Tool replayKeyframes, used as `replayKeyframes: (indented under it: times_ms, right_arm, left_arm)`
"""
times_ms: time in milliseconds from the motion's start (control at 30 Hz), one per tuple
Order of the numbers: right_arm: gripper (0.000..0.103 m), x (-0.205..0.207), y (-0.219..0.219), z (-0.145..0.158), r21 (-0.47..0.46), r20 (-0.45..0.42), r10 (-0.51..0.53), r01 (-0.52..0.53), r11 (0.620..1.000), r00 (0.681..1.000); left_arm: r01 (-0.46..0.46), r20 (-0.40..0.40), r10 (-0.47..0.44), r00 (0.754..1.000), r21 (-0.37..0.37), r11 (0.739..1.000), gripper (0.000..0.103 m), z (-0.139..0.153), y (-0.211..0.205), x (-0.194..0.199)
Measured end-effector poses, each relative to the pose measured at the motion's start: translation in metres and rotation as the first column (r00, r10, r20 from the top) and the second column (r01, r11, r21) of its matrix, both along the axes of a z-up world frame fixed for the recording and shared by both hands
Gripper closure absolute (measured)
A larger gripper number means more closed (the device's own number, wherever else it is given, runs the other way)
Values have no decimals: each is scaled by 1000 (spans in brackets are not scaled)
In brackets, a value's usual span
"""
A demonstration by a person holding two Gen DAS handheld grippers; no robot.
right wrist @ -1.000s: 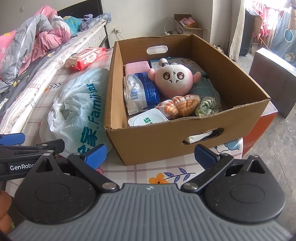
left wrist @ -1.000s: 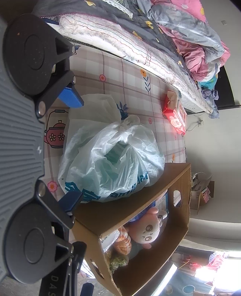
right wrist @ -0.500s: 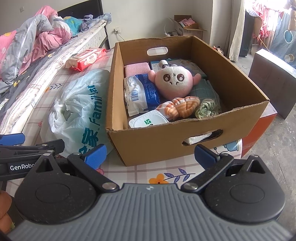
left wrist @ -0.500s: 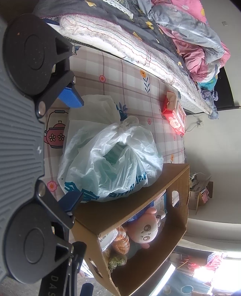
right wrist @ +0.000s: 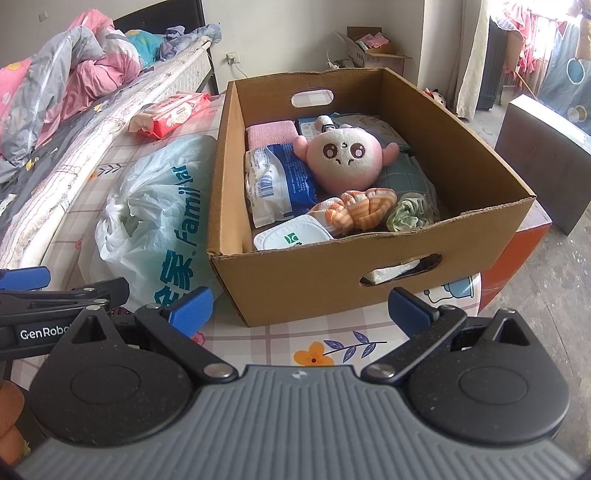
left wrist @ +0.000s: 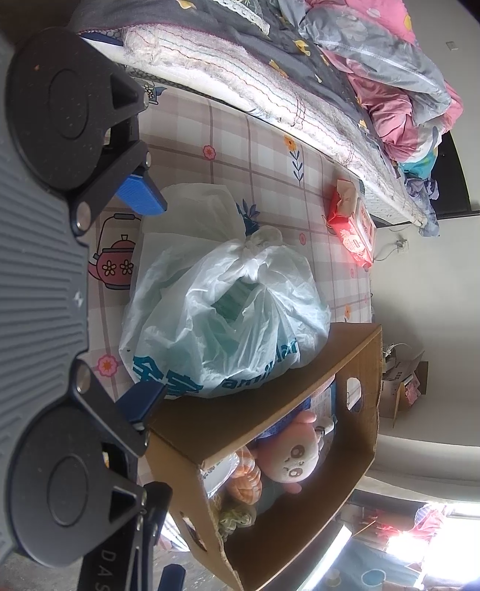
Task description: Organize soft objects
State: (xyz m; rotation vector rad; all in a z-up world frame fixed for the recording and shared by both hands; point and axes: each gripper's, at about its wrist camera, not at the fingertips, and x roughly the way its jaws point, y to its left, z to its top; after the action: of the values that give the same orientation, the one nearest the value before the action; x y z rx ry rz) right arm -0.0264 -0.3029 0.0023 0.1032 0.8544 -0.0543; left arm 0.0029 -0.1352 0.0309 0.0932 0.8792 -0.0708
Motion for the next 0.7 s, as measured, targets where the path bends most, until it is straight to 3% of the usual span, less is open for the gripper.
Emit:
replayKeyframes:
  times_ms: [700]
  right_arm:
    - [1, 0, -6, -9, -2, -44, 2, -2, 1000, 999]
  left_arm:
    - [2, -58, -2, 998, -5, 1000, 6, -9, -6, 2]
